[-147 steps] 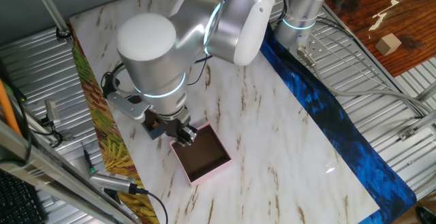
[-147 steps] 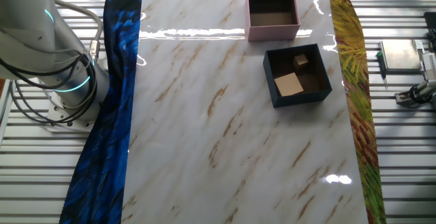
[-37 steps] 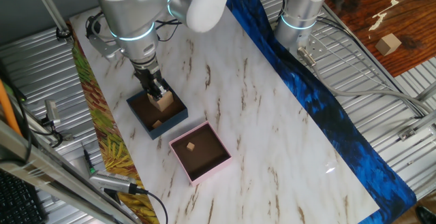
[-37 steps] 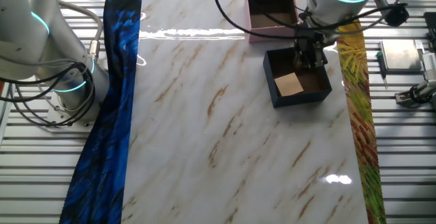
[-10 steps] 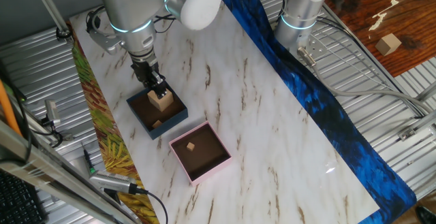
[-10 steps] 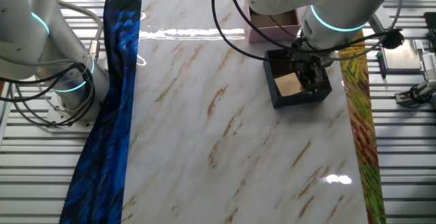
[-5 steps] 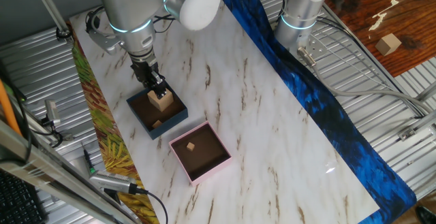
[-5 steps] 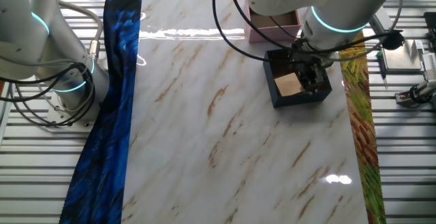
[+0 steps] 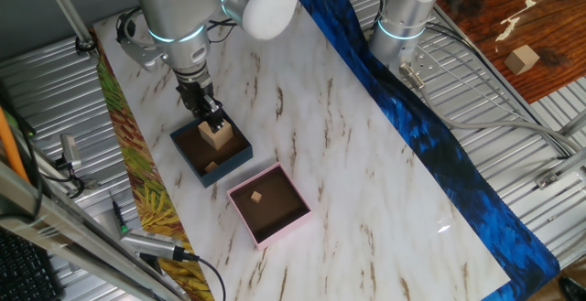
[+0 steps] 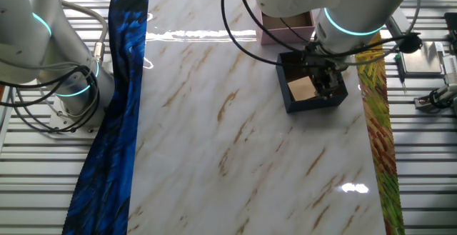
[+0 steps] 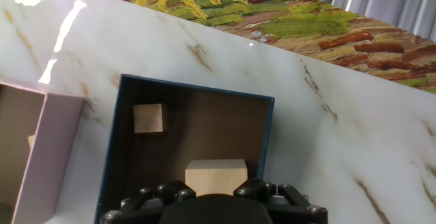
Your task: Move an object from one box to another
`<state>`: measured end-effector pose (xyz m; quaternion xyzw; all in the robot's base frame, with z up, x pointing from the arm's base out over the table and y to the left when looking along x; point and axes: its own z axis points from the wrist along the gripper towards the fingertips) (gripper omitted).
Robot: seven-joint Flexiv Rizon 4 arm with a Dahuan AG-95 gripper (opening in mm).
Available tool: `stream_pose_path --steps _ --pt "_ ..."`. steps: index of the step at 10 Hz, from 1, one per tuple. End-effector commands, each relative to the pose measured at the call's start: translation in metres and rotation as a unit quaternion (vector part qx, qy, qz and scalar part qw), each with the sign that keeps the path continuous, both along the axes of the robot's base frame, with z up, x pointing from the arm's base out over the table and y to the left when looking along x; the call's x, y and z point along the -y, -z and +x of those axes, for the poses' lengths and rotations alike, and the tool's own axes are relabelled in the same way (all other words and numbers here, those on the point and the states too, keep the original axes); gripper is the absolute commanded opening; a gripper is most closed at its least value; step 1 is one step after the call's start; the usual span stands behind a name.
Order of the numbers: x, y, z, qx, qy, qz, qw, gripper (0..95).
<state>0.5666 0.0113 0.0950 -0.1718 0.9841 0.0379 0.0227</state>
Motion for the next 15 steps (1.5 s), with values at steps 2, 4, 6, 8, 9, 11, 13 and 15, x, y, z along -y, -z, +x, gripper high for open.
stream_pose_path --steps 2,4,6,8,9,11,13,15 --pt "0.000 0.002 0.002 -0.001 -0.008 0.002 1.0000 57.0" --pt "-0.001 0.003 0.001 -0.002 -0.010 0.002 0.9999 57.0" --pt "-0.001 0.013 0.000 -0.002 -0.006 0.003 1.0000 57.0" --pt "-0.003 0.022 0.002 0.001 -0.002 0.005 1.0000 57.0" --pt "-0.003 0.022 0.003 0.001 -0.001 0.004 1.0000 57.0" --pt "-0.004 0.025 0.003 0.001 -0.002 0.005 1.0000 57.0" --pt "-0.003 0.028 -0.001 0.002 -0.003 0.005 1.0000 57.0" --pt "-0.001 0.031 -0.004 0.004 -0.004 0.006 1.0000 57.0"
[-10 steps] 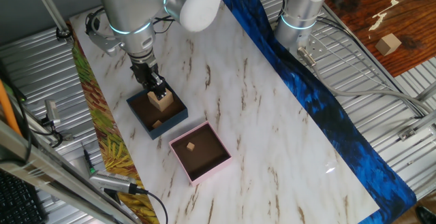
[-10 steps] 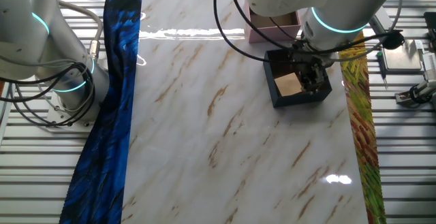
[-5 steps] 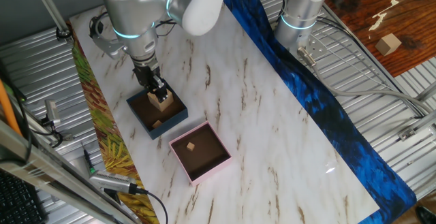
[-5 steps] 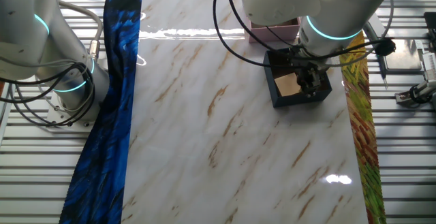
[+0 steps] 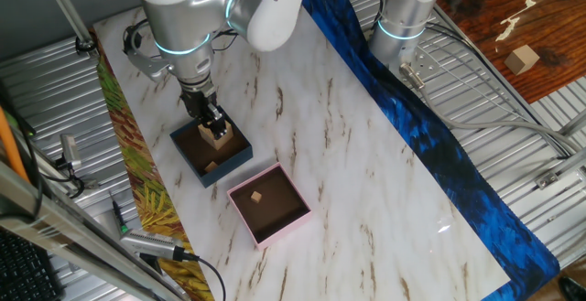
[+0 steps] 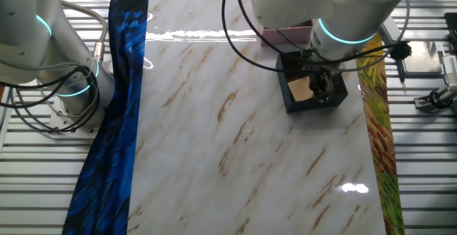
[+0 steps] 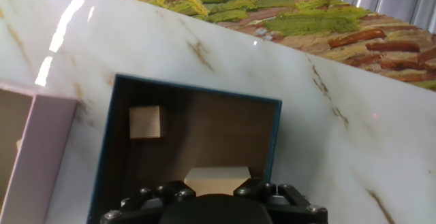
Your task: Move an object from one box to another
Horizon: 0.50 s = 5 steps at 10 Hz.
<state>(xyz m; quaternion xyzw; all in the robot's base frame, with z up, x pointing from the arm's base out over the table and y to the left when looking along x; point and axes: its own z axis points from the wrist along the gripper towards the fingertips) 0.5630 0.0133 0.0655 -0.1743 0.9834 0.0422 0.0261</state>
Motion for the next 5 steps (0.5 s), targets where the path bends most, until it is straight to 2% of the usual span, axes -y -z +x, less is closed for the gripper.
stream_pose_path --steps 1,2,3,5 --pt "0.0006 0.0018 -0.0007 0.003 0.000 0.001 1.0000 57.0" --pt "0.0006 0.0018 -0.0006 0.004 0.000 0.000 1.0000 57.0" --pt "0.0007 0.0019 -0.0006 0.007 0.001 -0.001 1.0000 76.0" --pt "0.0007 0.0018 -0.0004 0.010 -0.002 -0.001 1.0000 76.0"
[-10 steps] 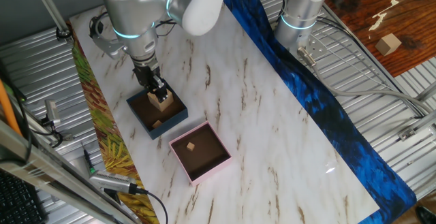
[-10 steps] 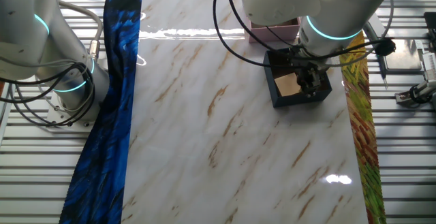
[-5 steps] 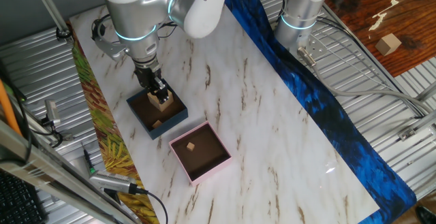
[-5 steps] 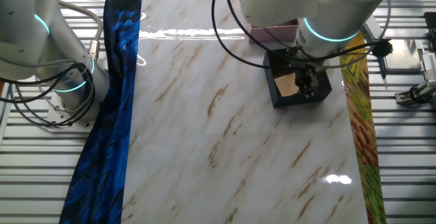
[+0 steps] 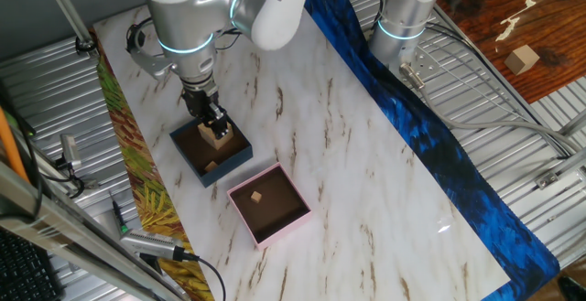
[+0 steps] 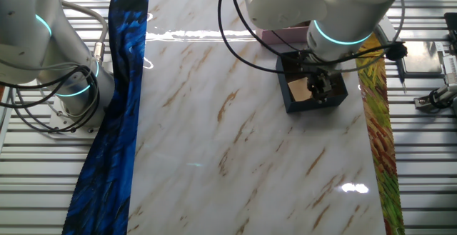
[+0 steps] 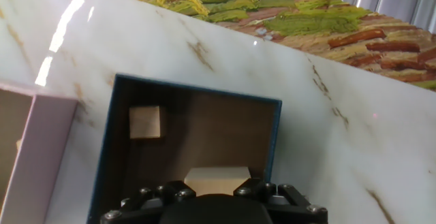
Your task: Move an object from one box to another
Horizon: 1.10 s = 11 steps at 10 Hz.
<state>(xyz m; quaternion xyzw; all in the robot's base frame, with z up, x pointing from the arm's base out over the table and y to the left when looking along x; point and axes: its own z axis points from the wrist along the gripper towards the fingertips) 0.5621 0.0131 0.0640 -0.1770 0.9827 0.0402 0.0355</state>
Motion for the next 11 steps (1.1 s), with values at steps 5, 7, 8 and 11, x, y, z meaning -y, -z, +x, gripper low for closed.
stream_pose_path --steps 5,7,8,11 --pt "-0.0001 0.0005 0.0017 0.002 -0.011 -0.003 0.9999 76.0" --pt "-0.0012 0.0017 0.0040 -0.001 -0.010 -0.005 0.9999 76.0" --pt "-0.0020 0.0025 0.0055 -0.003 -0.009 -0.004 0.9999 76.0" --pt "-0.0032 0.0043 0.0077 -0.009 -0.005 -0.005 0.9999 76.0"
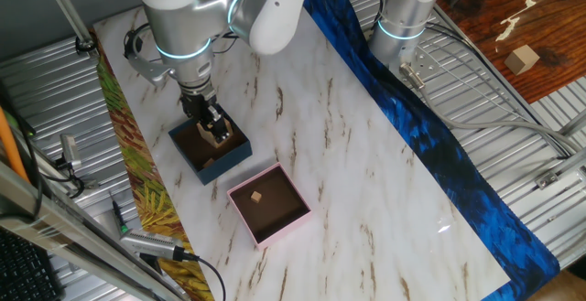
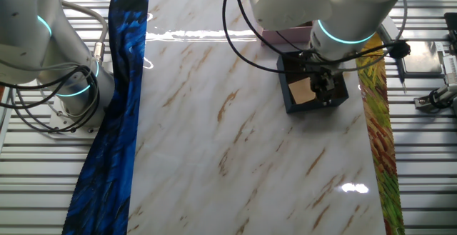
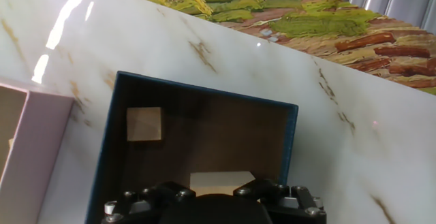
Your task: Move an object from one box to another
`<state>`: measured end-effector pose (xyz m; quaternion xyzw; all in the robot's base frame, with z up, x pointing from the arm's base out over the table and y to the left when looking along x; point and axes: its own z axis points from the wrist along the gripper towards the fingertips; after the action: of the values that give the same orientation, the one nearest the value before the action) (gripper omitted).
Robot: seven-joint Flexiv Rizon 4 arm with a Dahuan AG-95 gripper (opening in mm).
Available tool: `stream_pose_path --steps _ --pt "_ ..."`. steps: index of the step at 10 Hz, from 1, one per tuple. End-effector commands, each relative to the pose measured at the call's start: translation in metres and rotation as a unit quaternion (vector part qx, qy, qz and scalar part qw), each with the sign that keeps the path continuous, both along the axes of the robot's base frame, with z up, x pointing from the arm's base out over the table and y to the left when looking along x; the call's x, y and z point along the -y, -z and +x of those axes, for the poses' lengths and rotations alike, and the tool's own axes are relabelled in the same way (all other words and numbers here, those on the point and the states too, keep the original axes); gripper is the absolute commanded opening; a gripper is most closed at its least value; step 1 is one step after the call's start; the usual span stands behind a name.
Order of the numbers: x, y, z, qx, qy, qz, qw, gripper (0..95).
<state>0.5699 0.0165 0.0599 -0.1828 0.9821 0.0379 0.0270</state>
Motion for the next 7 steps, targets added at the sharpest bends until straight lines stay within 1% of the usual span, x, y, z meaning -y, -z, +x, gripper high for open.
stream_pose_path --steps 1,2,3,5,7 --pt "0.0002 0.0004 0.0001 -0.003 0.002 -0.001 1.0000 57.0" --pt "0.0003 0.0007 -0.0002 -0.003 0.003 0.000 1.0000 38.0" --pt "0.0004 0.0010 -0.0006 -0.003 0.003 0.000 1.0000 38.0" --pt "0.0004 0.0010 -0.0007 -0.002 0.005 -0.003 1.0000 0.0" --pt "0.0004 0.0011 -0.0007 -0.001 0.005 -0.009 0.9999 0.0"
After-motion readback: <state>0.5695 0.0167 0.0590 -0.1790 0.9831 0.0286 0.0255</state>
